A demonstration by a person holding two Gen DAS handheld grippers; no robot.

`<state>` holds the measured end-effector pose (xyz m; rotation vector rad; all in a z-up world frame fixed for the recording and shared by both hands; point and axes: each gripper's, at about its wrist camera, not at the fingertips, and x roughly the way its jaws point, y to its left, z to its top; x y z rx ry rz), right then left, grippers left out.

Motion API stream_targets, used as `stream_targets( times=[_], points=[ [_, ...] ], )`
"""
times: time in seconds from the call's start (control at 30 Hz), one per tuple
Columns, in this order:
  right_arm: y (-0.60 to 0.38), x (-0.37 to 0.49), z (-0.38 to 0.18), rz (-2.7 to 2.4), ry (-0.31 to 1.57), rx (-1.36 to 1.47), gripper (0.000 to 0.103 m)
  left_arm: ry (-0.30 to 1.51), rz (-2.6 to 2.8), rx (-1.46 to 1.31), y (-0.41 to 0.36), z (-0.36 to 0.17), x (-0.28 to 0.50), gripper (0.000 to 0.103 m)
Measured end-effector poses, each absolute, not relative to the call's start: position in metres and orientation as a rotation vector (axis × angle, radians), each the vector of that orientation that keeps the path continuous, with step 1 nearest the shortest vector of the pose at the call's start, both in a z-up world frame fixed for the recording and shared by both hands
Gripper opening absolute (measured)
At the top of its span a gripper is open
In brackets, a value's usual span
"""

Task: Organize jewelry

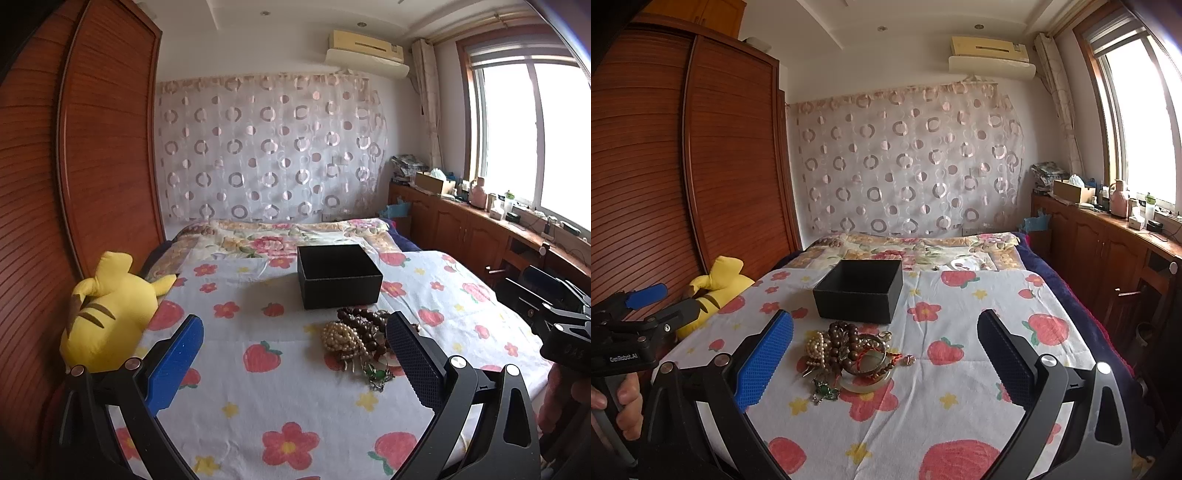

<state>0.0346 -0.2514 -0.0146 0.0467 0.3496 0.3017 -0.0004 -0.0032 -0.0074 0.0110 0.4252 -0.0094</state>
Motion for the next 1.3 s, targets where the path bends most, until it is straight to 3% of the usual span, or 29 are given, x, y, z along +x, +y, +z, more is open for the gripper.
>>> stream_targets(
  times=[0.47, 0.73, 0.83, 1.3],
  points=[
    [-0.257, 0.054, -0.044, 0.335, 0.406, 0.025, 0.100, 0.512, -0.045, -0.003, 0.006, -0.032, 0.023, 0.096],
    [-0.257, 0.077, -0.069, 0.386, 0.488, -0.012, 0.070, 0.576, -0.146, -0.005, 0.004, -0.049, 0.052, 0.096],
    [-0.254, 0.087, -0.079, 0.399, 0.523, -0.036, 0.065, 0.610, -0.185, -0.002, 0.000, -0.056, 0.068, 0.096],
    [-0.241, 0.101, -0.094, 0.451, 0.604, -0.052, 0.064, 0.749, -0.306, -0.003, -0.031, -0.073, 0.139, 0.058]
  ],
)
